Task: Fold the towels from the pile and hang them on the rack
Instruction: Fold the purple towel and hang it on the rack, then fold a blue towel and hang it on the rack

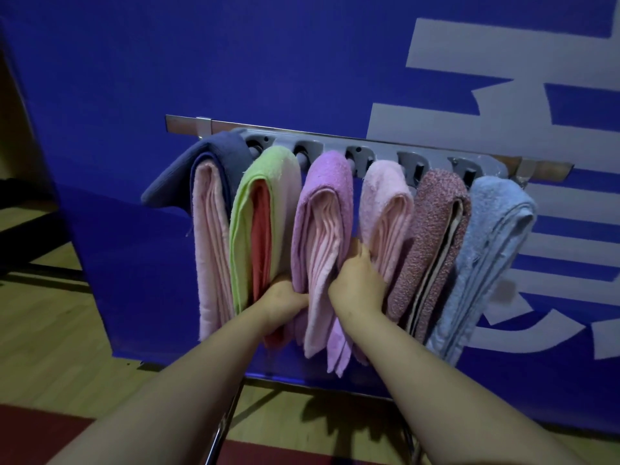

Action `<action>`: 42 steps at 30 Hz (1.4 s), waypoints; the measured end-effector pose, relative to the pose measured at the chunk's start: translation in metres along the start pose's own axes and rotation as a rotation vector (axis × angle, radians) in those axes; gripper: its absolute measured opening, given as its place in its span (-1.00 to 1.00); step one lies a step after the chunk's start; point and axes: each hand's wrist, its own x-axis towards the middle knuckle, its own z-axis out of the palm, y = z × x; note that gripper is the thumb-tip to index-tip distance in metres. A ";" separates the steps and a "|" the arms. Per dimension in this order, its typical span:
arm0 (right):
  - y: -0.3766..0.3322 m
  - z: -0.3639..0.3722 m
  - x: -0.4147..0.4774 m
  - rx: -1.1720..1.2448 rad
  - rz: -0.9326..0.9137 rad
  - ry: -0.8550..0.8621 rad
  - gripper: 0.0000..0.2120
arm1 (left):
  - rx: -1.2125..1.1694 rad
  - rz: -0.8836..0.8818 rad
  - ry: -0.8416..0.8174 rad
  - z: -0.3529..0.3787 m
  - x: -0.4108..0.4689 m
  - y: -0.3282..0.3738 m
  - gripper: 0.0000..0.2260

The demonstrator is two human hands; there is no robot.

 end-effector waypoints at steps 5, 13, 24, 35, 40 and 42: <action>0.005 0.009 -0.024 0.003 0.026 -0.075 -0.57 | -0.117 -0.003 -0.072 0.002 -0.017 -0.005 -0.82; 0.024 0.025 -0.062 -0.148 0.077 -0.125 -0.66 | 0.017 0.039 -0.048 0.000 -0.047 -0.021 -0.67; 0.023 0.059 -0.098 -0.137 0.163 -0.352 -0.50 | 0.163 -0.062 -0.062 0.024 -0.072 -0.052 -0.37; 0.034 0.073 -0.117 -0.099 0.282 -0.485 -0.67 | 0.177 -0.212 0.054 0.038 -0.076 -0.084 -0.69; 0.040 0.079 -0.115 -0.067 0.255 -0.452 -0.70 | 0.162 -0.237 0.077 0.042 -0.070 -0.098 -0.72; 0.044 0.083 -0.115 -0.054 0.239 -0.433 -0.71 | 0.154 -0.250 0.089 0.045 -0.068 -0.103 -0.73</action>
